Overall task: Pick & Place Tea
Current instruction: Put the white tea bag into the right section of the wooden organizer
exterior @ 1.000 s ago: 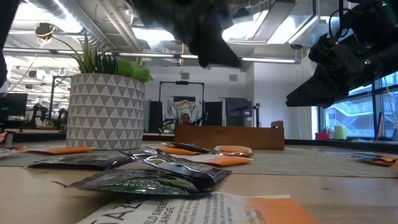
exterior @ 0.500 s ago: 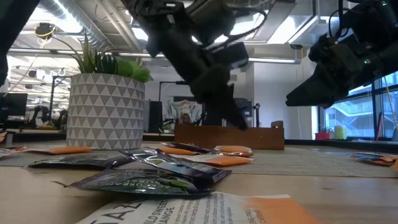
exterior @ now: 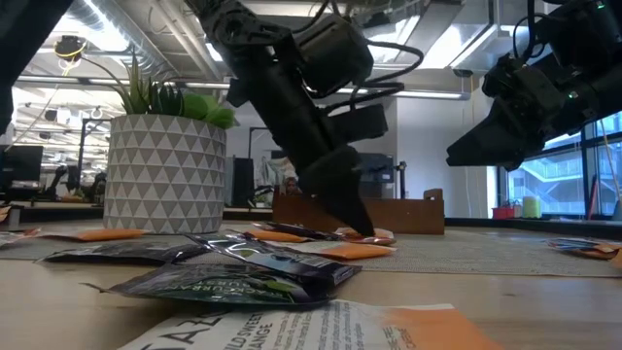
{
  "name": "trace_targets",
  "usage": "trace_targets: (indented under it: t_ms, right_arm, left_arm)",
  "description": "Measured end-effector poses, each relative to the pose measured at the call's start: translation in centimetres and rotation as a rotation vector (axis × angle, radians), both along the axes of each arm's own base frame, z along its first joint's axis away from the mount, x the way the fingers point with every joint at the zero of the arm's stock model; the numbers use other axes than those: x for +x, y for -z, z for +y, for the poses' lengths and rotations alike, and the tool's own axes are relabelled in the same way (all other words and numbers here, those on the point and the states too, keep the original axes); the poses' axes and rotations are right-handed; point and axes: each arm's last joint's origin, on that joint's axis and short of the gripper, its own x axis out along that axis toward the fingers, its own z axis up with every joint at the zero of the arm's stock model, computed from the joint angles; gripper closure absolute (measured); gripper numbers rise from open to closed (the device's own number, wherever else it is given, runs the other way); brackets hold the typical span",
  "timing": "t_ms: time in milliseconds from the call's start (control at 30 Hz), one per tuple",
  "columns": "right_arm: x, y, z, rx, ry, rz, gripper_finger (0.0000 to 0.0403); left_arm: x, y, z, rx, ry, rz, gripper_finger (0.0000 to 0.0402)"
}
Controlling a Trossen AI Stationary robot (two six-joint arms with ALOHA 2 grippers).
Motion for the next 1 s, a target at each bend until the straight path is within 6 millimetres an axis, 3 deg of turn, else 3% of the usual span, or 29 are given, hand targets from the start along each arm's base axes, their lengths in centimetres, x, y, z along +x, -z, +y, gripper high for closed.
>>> trace_targets:
  t_ms: [1000]
  right_arm:
    - [0.01,-0.02,0.01,-0.003,-0.002,-0.002,0.0242]
  left_arm:
    - [0.33,-0.36,0.11,0.004,-0.039,-0.052,0.0399]
